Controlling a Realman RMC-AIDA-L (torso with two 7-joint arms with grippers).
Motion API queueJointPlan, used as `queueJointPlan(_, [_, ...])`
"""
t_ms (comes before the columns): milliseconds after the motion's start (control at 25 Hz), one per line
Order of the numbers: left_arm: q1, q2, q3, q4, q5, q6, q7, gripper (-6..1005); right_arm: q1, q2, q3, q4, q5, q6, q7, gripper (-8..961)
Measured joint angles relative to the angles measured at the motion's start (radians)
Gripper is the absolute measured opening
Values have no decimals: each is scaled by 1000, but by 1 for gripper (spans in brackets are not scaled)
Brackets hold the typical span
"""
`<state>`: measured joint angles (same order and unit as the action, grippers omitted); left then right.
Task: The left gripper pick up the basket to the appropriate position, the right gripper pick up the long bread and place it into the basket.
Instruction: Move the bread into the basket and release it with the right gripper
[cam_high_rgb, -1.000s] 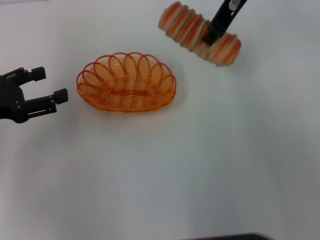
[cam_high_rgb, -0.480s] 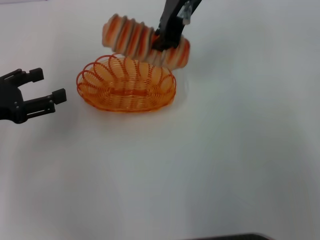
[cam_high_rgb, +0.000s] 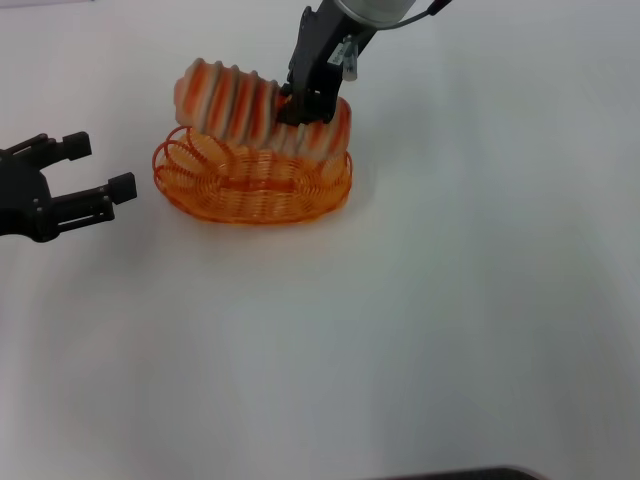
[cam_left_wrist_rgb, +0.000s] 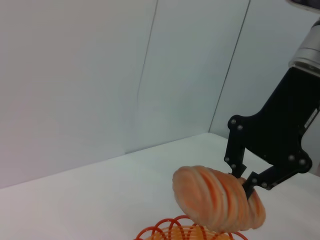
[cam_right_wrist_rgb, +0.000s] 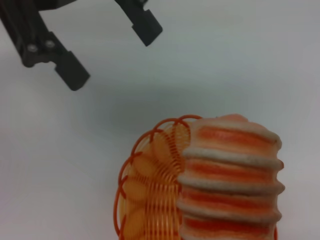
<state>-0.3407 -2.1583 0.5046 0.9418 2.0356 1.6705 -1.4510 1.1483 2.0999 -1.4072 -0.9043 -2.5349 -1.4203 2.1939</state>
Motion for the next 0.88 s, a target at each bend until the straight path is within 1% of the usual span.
queueJointPlan(240, [-8, 0, 0, -8, -1, -7, 0, 875, -2, 1, -5, 10, 15, 0, -12, 151])
queueJointPlan(480, [-14, 1, 0, -9, -2, -19, 0, 875, -14, 2, -4, 18, 30, 18, -9, 234])
queueJointPlan(880, [-25, 2, 0, -11, -7, -22, 0, 875, -38, -3, -1, 13, 48, 78, -15, 487])
